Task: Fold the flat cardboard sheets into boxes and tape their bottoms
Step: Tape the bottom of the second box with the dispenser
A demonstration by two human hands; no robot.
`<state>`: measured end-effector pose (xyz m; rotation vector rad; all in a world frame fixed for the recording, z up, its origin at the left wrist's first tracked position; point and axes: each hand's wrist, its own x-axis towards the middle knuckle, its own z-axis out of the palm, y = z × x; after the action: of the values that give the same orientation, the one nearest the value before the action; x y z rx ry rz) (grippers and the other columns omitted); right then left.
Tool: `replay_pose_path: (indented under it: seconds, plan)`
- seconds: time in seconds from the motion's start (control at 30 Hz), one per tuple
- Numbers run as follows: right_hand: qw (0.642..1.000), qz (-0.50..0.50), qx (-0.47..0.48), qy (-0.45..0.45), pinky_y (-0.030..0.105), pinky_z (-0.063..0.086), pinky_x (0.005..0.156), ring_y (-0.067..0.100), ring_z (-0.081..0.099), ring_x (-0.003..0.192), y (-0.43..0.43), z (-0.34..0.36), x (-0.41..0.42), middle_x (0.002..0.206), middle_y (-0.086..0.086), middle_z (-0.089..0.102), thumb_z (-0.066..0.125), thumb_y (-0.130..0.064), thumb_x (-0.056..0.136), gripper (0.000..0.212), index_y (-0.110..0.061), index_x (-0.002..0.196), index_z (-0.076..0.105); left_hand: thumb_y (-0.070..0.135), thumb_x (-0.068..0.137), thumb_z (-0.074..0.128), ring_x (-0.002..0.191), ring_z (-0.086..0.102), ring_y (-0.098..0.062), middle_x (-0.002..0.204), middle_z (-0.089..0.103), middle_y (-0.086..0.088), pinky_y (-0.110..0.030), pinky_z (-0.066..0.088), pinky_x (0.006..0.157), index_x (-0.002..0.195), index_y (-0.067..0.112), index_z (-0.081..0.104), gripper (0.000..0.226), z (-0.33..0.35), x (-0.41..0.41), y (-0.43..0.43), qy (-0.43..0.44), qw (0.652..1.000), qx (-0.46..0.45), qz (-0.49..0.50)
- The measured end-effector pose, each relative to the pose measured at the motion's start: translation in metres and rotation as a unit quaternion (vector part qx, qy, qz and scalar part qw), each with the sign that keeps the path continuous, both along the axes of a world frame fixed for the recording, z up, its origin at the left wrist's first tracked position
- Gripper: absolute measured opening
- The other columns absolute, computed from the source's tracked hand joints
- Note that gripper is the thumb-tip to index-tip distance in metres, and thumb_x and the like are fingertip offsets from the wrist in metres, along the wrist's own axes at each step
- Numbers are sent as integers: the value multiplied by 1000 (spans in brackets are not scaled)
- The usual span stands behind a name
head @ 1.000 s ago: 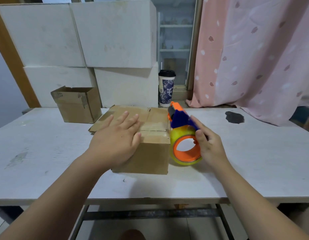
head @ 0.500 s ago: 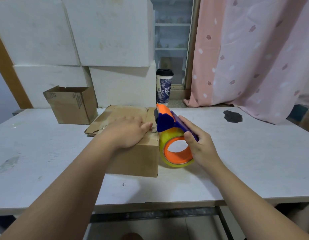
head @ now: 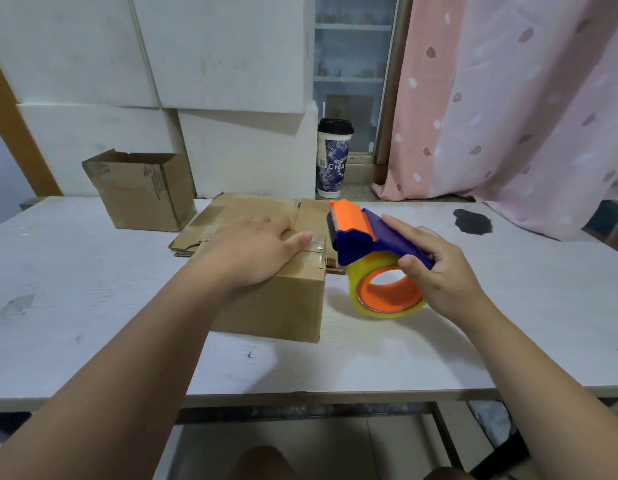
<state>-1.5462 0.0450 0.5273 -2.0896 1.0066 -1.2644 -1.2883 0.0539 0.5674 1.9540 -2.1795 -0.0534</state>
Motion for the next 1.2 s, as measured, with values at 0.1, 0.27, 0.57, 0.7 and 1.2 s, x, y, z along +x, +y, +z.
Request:
replay_pose_path:
  seconds: [0.1,0.27,0.57,0.7,1.2]
  plan:
    - [1000,5,16,-25,14,42,84,3,57,96,3,-4,0,110,-8,63,44,-89,66,69,-49,122,48,68,87,19,112,46,-22,118,56,0,-40,36,88,118,34,51,56,1,0,0,5,1000,-4,3]
    - [994,8,49,-100,14,48,84,-9,57,108,5,-5,-2,113,-35,61,49,-88,63,74,-43,122,50,66,89,22,112,46,-21,118,56,1,-35,32,81,116,34,52,51,0,0,2,3,1000,-5,3]
    - [994,-59,-47,78,4,33,78,0,48,91,10,-10,-15,98,-5,53,49,-61,74,52,-51,124,44,66,88,28,103,50,-18,115,59,3,-38,41,83,111,33,57,49,2,-1,3,17,999,-30,13]
    - [997,-42,-14,60,5,33,75,-2,49,89,7,-16,-17,99,-4,57,47,-64,74,45,-57,118,45,63,87,36,112,49,-12,120,57,11,-35,43,87,107,33,62,45,-1,-5,16,56,985,-144,-74]
    - [992,-41,-48,112,7,33,77,2,49,93,9,-1,-30,100,-2,56,46,-65,73,49,-56,121,43,76,63,48,112,50,-12,125,56,12,0,17,71,128,42,54,73,-1,1,31,-17,977,-122,-172]
